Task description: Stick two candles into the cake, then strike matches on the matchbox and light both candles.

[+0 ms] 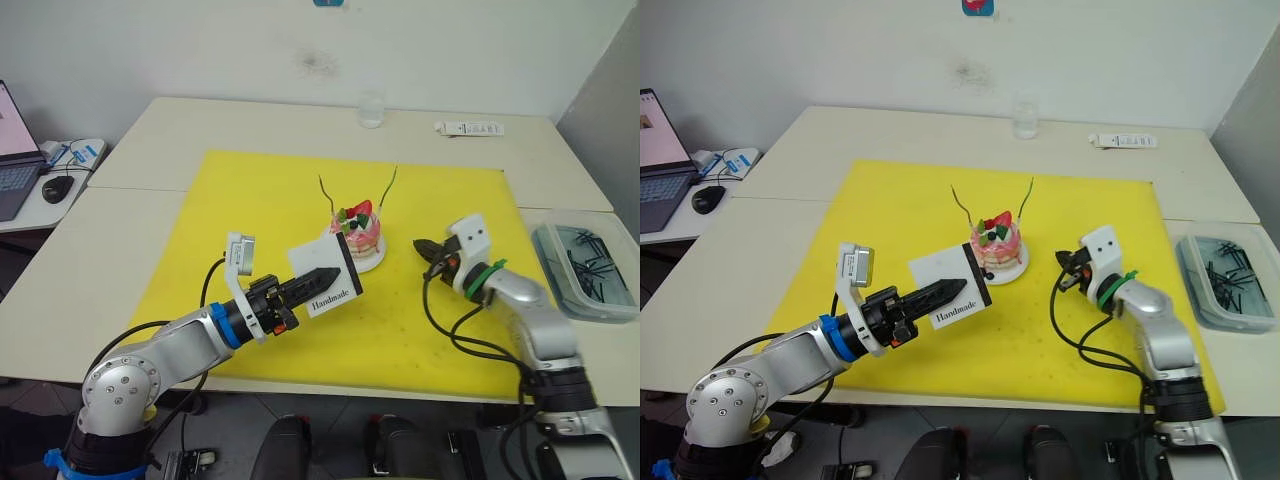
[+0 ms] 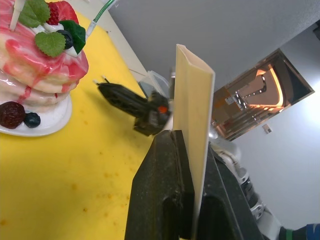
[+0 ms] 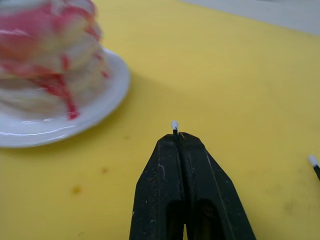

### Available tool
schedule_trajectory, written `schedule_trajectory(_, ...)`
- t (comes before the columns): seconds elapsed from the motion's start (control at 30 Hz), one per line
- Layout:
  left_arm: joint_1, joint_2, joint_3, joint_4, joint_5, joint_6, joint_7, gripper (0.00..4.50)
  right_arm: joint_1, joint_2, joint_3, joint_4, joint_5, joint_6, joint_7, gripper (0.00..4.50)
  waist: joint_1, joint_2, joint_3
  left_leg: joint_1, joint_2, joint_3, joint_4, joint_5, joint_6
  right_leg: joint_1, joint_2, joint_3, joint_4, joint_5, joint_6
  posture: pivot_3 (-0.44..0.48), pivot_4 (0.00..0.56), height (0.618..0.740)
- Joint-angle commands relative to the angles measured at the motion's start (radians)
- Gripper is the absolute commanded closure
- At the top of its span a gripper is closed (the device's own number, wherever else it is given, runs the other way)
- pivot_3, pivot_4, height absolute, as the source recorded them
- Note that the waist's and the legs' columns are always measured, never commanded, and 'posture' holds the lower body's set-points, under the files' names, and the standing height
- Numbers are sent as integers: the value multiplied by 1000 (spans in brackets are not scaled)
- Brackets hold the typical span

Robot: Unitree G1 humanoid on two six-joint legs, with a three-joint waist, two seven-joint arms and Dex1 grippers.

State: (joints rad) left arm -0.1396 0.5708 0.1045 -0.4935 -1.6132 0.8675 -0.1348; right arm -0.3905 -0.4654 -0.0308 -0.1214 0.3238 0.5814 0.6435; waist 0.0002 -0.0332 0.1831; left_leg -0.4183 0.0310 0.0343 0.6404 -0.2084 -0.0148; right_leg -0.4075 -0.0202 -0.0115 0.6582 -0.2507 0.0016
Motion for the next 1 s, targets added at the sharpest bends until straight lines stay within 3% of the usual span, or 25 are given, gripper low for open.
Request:
schedule_trajectory(0.03, -28, 19, 16, 14, 15, 0, -41, 4500, -57, -67, -72, -138, 223, 189, 126, 4446, 0, 0, 0, 0, 0, 0, 0, 0, 0, 0, 0, 0, 0, 0, 0, 0, 150, 740)
schedule_trajectory(0.27, -115, 3, -22, 36, 205, -26, -104, 4500, -102, -230, 21, -252, 219, 142, 284, 4446, 0, 0, 0, -1, -1, 0, -2, 0, 0, 0, 0, -1, -2, -1, -1, 0, 150, 740)
schedule_trajectory(0.63, -157, -83, -20, 61, 323, -35, -77, 4500, -191, -222, 139, -331, 130, 70, 260, 4446, -1, 0, 0, -2, -1, 0, -4, 0, 0, -1, 0, -1, -5, 0, 1, 0, 150, 740)
schedule_trajectory(1.0, -181, -119, -20, 75, 354, -20, -84, 4500, -210, -192, 217, -268, -5, -92, 259, 4446, -1, 0, 0, -3, -1, 0, -4, 0, 0, -1, 0, 0, -7, 1, 4, 0, 150, 740)
